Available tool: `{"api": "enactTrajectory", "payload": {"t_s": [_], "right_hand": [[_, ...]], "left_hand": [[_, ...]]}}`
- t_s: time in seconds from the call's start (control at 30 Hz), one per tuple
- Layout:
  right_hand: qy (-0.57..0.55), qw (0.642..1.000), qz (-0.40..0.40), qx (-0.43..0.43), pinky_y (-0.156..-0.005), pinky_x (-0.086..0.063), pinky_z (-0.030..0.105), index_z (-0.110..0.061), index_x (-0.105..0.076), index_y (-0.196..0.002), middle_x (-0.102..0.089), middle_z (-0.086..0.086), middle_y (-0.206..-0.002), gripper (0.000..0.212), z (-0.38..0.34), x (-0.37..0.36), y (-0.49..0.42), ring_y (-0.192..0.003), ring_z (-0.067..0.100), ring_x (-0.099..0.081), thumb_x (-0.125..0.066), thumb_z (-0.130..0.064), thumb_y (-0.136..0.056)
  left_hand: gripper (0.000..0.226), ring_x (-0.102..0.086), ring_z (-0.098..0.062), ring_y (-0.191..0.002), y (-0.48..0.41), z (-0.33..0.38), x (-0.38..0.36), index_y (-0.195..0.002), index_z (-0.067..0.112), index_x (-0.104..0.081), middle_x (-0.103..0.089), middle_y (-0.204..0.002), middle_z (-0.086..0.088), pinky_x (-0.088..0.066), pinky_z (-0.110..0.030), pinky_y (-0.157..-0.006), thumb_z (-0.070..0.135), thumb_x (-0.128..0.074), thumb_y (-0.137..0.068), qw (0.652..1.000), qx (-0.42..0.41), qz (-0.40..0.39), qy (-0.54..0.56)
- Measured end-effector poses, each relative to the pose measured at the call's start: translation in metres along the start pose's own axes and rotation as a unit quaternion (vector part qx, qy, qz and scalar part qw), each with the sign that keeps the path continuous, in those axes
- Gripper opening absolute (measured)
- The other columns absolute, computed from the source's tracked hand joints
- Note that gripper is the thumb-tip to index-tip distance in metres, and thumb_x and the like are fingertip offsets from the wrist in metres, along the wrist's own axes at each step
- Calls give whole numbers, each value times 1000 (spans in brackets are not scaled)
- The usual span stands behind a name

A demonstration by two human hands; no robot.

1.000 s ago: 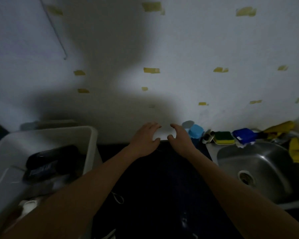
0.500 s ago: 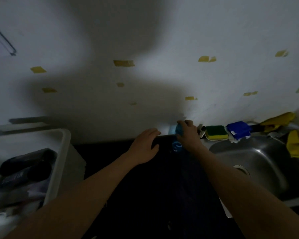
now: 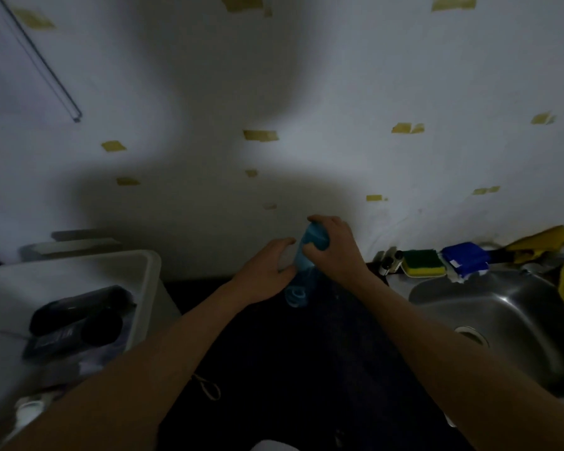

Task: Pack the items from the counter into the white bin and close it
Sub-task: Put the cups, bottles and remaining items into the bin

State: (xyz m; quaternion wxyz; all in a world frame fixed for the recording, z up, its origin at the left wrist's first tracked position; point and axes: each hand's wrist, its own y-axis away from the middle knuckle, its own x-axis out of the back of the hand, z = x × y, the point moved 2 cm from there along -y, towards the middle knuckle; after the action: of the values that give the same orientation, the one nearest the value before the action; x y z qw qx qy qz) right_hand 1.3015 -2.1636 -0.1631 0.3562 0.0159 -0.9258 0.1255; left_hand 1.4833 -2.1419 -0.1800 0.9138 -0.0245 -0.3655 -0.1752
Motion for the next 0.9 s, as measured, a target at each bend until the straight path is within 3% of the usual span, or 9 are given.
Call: {"api": "enactTrajectory", "payload": {"t_s": [0.1,0.23,0.3,0.4,0.6,0.77,0.9], "right_hand": [[-24,999,17,39,-91,-42,27,-24,-54,-129,-54,-5,-118,59,-39,-1,0,-109,12,-48,-54,-42,-73],[-67,993,16,98,-79,-51,27,-22,-55,-126,-57,-6,-111,54,-96,-6,5,-96,13,-58,-56,-38,-74],[-86,989,15,121,-70,-53,26,-19,-54,-124,-59,-3,-106,50,-120,-10,5,-86,12,-61,-57,-33,-76],[-127,983,24,132,-66,-51,18,-17,-53,-121,-59,-3,-103,43,-153,-21,6,-82,7,-60,-59,-24,-79],[-188,972,11,141,-76,-53,17,-9,-50,-127,-56,7,-119,37,-222,-70,15,-101,12,-61,-61,-15,-93],[-172,969,-19,179,-87,-53,33,-6,-44,-132,-49,8,-124,43,-268,-117,26,-106,19,-56,-60,-19,-95],[-136,973,-67,176,-96,-49,33,-10,-38,-140,-44,8,-134,55,-293,-171,44,-116,19,-50,-62,-23,-93]], "left_hand": [[66,-44,-7,-129,18,-1,26,-144,37,-31,-41,-146,13,-44,-31,-103,60,-51,-86,999,2,1,32],[62,-58,-1,-111,50,8,60,-137,40,-37,-55,-126,21,-53,-24,-88,62,-58,-83,991,-16,12,129],[60,-60,7,-102,64,12,75,-132,42,-39,-58,-115,29,-54,-20,-82,65,-59,-81,989,-25,31,141],[65,-59,11,-92,88,11,100,-129,40,-42,-58,-109,27,-49,-7,-68,72,-60,-75,985,-32,92,139],[51,-66,4,-82,140,-19,154,-108,40,-51,-65,-98,16,-51,-11,-59,67,-73,-69,966,-12,172,193],[56,-66,3,-78,188,-59,192,-106,38,-55,-67,-92,17,-52,-13,-59,70,-74,-64,954,19,230,192],[54,-61,6,-78,223,-101,206,-109,39,-53,-63,-100,11,-50,-14,-62,66,-68,-65,947,36,257,191]]}}
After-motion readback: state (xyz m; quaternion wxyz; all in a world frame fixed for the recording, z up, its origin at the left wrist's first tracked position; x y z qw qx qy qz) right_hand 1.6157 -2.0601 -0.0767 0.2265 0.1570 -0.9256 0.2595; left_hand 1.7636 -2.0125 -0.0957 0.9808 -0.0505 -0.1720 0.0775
